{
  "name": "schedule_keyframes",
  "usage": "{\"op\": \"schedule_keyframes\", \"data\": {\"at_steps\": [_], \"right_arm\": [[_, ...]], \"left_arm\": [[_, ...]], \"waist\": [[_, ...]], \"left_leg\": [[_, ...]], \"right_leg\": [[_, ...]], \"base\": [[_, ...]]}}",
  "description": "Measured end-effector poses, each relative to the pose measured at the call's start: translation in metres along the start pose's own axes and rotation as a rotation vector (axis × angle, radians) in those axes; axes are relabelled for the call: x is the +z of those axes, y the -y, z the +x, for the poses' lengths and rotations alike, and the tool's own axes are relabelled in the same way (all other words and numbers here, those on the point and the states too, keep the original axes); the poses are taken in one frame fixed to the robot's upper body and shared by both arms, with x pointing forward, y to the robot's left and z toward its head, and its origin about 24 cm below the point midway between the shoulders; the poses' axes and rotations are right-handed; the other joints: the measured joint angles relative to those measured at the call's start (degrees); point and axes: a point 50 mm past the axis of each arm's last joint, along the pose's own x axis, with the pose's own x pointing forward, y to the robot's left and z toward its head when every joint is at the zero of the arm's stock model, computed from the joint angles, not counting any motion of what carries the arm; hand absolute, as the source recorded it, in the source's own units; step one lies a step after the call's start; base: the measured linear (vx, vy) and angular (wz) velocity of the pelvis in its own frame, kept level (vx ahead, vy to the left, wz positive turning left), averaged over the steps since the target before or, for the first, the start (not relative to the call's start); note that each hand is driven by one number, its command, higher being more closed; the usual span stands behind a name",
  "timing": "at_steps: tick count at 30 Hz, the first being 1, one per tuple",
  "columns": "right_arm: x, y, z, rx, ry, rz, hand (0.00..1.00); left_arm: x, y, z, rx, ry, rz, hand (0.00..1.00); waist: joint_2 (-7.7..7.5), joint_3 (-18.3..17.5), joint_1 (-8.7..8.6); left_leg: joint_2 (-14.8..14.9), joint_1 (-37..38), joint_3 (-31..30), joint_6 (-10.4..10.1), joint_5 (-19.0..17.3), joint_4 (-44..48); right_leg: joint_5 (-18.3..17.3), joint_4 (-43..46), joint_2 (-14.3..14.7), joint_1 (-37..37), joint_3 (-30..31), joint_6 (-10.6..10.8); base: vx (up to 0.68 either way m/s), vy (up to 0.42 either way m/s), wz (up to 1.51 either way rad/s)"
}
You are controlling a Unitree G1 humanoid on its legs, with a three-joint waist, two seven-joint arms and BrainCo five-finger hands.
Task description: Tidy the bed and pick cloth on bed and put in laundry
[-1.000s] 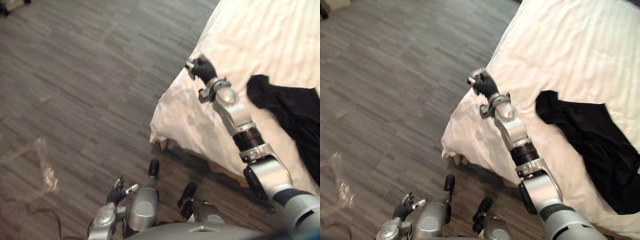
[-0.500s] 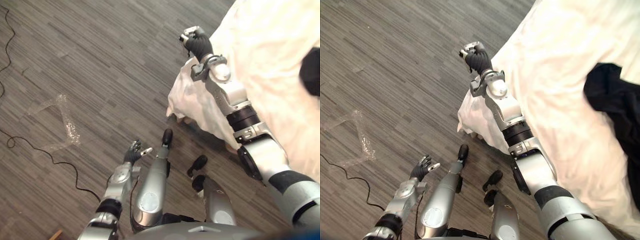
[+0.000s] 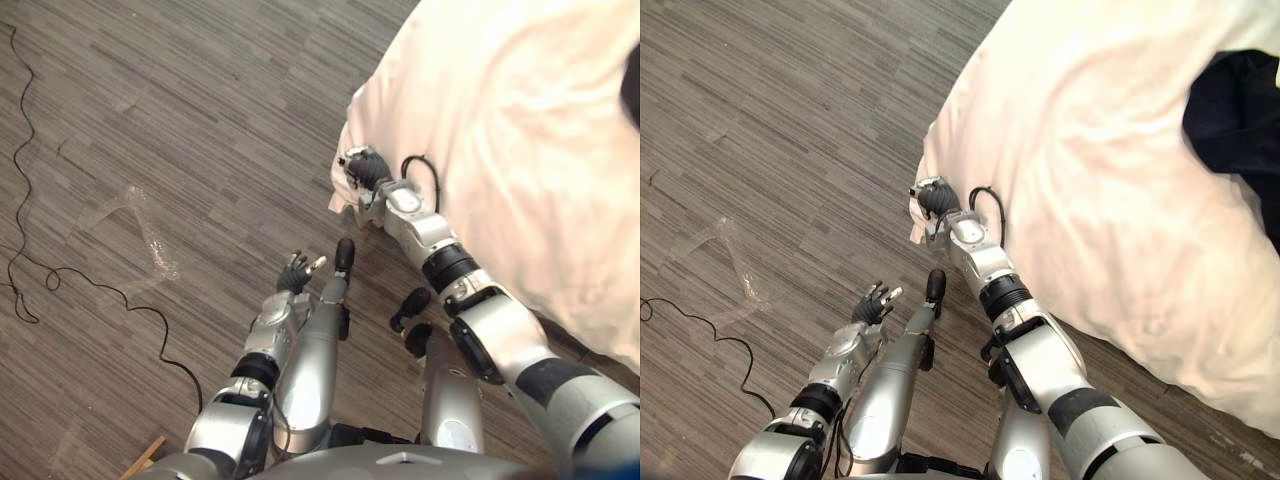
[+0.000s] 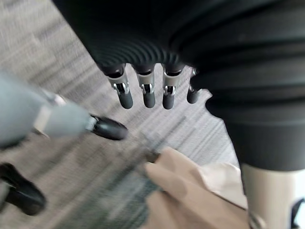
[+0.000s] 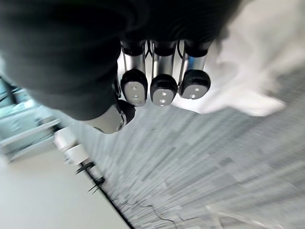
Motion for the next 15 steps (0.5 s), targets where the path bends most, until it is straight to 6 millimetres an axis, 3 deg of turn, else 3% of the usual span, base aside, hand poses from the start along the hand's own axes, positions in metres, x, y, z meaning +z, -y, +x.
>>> {"op": "schedule_keyframes", "data": {"at_steps": [3,6,8,11,15], "right_arm": [[-0.032,-0.002,-0.007,-0.008,-0.072,0.080,1.00],[-0.073,0.010,-0.023,-0.056,-0.153,0.190,1.00],[-0.110,0.025,-0.043,-0.121,-0.217,0.260,1.00],[-0.148,0.038,-0.069,-0.200,-0.270,0.360,1.00],[-0.189,0.058,-0.109,-0.298,-0.328,0.427,1.00]], "left_arm": [[0.009,0.012,0.004,0.001,0.025,-0.061,0.00],[0.009,0.022,0.005,0.012,0.016,-0.107,0.00],[0.004,0.021,0.004,0.042,-0.008,-0.136,0.00],[0.000,0.017,0.003,0.068,-0.023,-0.127,0.00],[-0.015,0.013,-0.001,0.066,-0.076,-0.079,0.00]], "waist": [[0.01,-0.01,-1.71],[0.01,-0.01,-3.37],[-0.01,-0.02,-4.77],[0.01,-0.03,-7.33],[-0.02,-0.13,-9.24]], "left_leg": [[0.24,0.09,2.76,0.05,-0.10,0.09],[0.42,0.70,4.99,0.33,-0.51,0.34],[0.49,2.64,7.28,0.54,-0.75,0.12],[1.29,5.38,9.65,0.50,-1.35,-0.14],[2.06,10.46,12.03,0.37,-2.14,-1.31]], "right_leg": [[-0.01,0.14,-0.23,-0.44,0.90,0.01],[0.14,-0.09,-0.17,-0.55,2.41,0.22],[0.45,-0.34,0.02,-0.09,4.73,0.55],[1.43,-2.16,1.20,1.57,7.09,0.74],[2.46,-5.19,2.92,5.46,9.95,1.16]], "base": [[0.01,-0.021,-0.12],[0.01,-0.011,-0.25],[0.02,-0.010,-0.48],[0.03,-0.020,-0.49],[0.04,-0.014,-0.50]]}}
